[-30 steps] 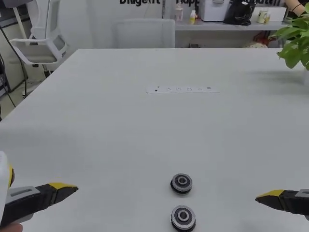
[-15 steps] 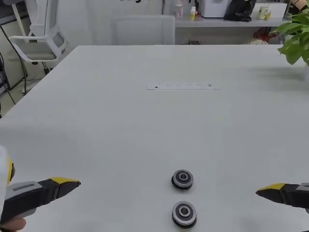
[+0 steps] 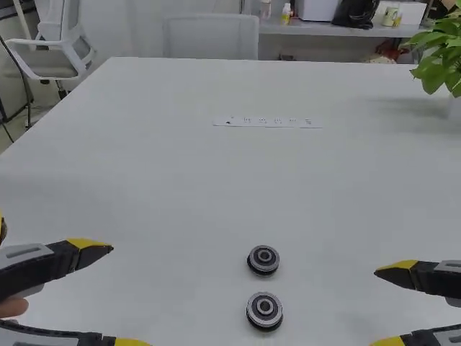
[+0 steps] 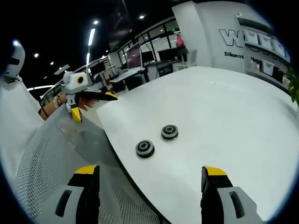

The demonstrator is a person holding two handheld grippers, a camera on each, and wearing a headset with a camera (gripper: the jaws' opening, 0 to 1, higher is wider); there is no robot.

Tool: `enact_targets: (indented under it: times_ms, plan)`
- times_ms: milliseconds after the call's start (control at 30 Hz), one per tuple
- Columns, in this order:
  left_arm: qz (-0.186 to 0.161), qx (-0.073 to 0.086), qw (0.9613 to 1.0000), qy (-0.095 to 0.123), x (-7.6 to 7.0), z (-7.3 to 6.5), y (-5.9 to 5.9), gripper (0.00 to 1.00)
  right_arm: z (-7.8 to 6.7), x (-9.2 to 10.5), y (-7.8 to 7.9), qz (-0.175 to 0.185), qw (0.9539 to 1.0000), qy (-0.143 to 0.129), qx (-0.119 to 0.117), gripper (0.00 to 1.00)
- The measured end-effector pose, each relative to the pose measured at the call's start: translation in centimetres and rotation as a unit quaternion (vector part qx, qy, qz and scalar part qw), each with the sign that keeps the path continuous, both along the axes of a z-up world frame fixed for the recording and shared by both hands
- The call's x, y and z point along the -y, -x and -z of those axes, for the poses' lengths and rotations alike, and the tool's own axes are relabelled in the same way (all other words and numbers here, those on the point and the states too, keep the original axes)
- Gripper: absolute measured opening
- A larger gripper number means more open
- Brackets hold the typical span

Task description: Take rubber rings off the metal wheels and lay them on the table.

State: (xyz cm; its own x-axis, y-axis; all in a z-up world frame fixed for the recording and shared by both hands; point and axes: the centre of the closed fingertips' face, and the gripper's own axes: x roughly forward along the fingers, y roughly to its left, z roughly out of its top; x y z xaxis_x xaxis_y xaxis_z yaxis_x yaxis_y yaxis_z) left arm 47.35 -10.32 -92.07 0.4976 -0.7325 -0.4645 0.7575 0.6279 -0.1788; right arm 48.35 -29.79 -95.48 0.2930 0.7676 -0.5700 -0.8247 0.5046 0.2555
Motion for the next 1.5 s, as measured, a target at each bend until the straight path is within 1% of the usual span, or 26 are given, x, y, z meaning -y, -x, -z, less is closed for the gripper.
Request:
enact_targets:
  times_ms: [167, 300, 333, 400, 433, 467, 567, 667, 733, 767, 800, 900, 933, 967, 1000, 1033, 1067, 1100, 1167, 1200, 1233, 1333, 1400, 1433, 1467, 1500]
  plan:
    - [0.022, 0.014, 0.9996, -0.005, 1.0, -0.9, -0.5, 1.00, -1.2, -0.1, -0.8, 0.004, 0.9999, -0.004, 0.015, 0.89]
    - [0.044, 0.029, 0.9984, -0.018, 1.7, -1.7, -0.8, 1.00, -2.3, -0.4, -1.7, 0.000, 0.9995, -0.004, 0.030, 0.88]
    - [0.045, 0.031, 0.9983, -0.016, 1.8, -2.0, -0.9, 1.00, -2.6, -0.5, -1.9, -0.003, 0.9994, -0.003, 0.034, 0.88]
    - [0.050, 0.035, 0.9981, -0.004, 2.2, -2.8, -1.2, 1.00, -3.6, -0.8, -2.8, -0.008, 0.9985, 0.001, 0.054, 0.88]
    - [0.052, 0.038, 0.9979, 0.000, 2.3, -3.2, -1.3, 1.00, -4.2, -1.1, -3.2, -0.011, 0.9980, -0.001, 0.063, 0.87]
    - [0.056, 0.045, 0.9974, 0.002, 2.6, -3.7, -1.6, 1.00, -4.7, -1.3, -3.4, -0.012, 0.9976, -0.004, 0.067, 0.87]
    - [0.065, 0.064, 0.9958, -0.002, 3.2, -4.7, -2.3, 0.99, -5.9, -1.9, -4.2, -0.022, 0.9963, -0.007, 0.082, 0.85]
    - [0.077, 0.075, 0.9942, -0.007, 3.8, -5.3, -3.0, 0.99, -6.9, -2.7, -5.0, -0.036, 0.9942, -0.007, 0.101, 0.82]
    - [0.087, 0.085, 0.9925, -0.013, 4.4, -5.8, -3.4, 0.98, -7.5, -3.5, -5.3, -0.047, 0.9927, -0.016, 0.110, 0.79]
    - [0.089, 0.099, 0.9910, -0.016, 4.6, -6.2, -3.7, 0.97, -7.7, -3.8, -5.4, -0.052, 0.9920, -0.020, 0.113, 0.78]
    - [0.092, 0.118, 0.9887, -0.013, 5.0, -6.8, -4.1, 0.96, -8.1, -4.4, -5.7, -0.057, 0.9909, -0.026, 0.119, 0.76]
    - [0.093, 0.130, 0.9871, 0.002, 5.9, -7.9, -4.7, 0.94, -8.6, -5.6, -6.2, -0.070, 0.9884, -0.031, 0.131, 0.71]
    - [0.095, 0.140, 0.9856, 0.011, 6.3, -8.4, -5.1, 0.93, -8.7, -6.1, -6.4, -0.077, 0.9871, -0.033, 0.136, 0.70]
    - [0.098, 0.147, 0.9840, 0.020, 6.6, -8.9, -5.3, 0.93, -8.7, -6.4, -6.4, -0.083, 0.9863, -0.035, 0.138, 0.69]
    - [0.109, 0.151, 0.9815, 0.044, 7.3, -9.5, -5.5, 0.92, -8.7, -6.9, -6.4, -0.095, 0.9846, -0.038, 0.142, 0.67]
    - [0.112, 0.145, 0.9813, 0.060, 7.6, -9.8, -5.6, 0.92, -8.5, -7.2, -6.4, -0.104, 0.9835, -0.038, 0.143, 0.65]
    - [0.111, 0.135, 0.9823, 0.068, 7.7, -9.8, -5.8, 0.91, -8.3, -7.5, -6.3, -0.112, 0.9824, -0.038, 0.145, 0.63]
    - [0.110, 0.135, 0.9826, 0.065, 7.7, -9.8, -6.2, 0.90, -8.0, -7.8, -6.3, -0.119, 0.9811, -0.039, 0.147, 0.62]
    - [0.108, 0.140, 0.9821, 0.064, 8.0, -9.8, -7.0, 0.90, -7.6, -8.2, -6.2, -0.125, 0.9805, -0.043, 0.145, 0.61]
    - [0.109, 0.145, 0.9816, 0.059, 8.1, -9.6, -7.5, 0.90, -7.4, -8.5, -5.9, -0.131, 0.9795, -0.049, 0.144, 0.61]
    - [0.112, 0.148, 0.9811, 0.057, 8.3, -9.5, -7.7, 0.89, -7.2, -8.8, -5.8, -0.134, 0.9786, -0.057, 0.145, 0.61]
    - [0.125, 0.154, 0.9788, 0.050, 9.3, -9.0, -7.9, 0.88, -6.5, -8.8, -5.8, -0.129, 0.9797, -0.064, 0.139, 0.57]
    - [0.130, 0.159, 0.9777, 0.043, 9.7, -8.6, -8.1, 0.87, -6.0, -8.8, -5.8, -0.124, 0.9798, -0.074, 0.138, 0.55]
    - [0.134, 0.165, 0.9765, 0.036, 10.0, -8.1, -8.3, 0.86, -5.7, -8.8, -5.7, -0.121, 0.9808, -0.080, 0.131, 0.54]
    - [0.136, 0.166, 0.9763, 0.031, 10.2, -7.8, -8.4, 0.85, -5.0, -8.8, -5.5, -0.119, 0.9832, -0.083, 0.111, 0.53]
    - [0.141, 0.165, 0.9758, 0.026, 10.4, -7.2, -8.5, 0.84, -4.5, -8.6, -5.2, -0.120, 0.9851, -0.078, 0.096, 0.52]
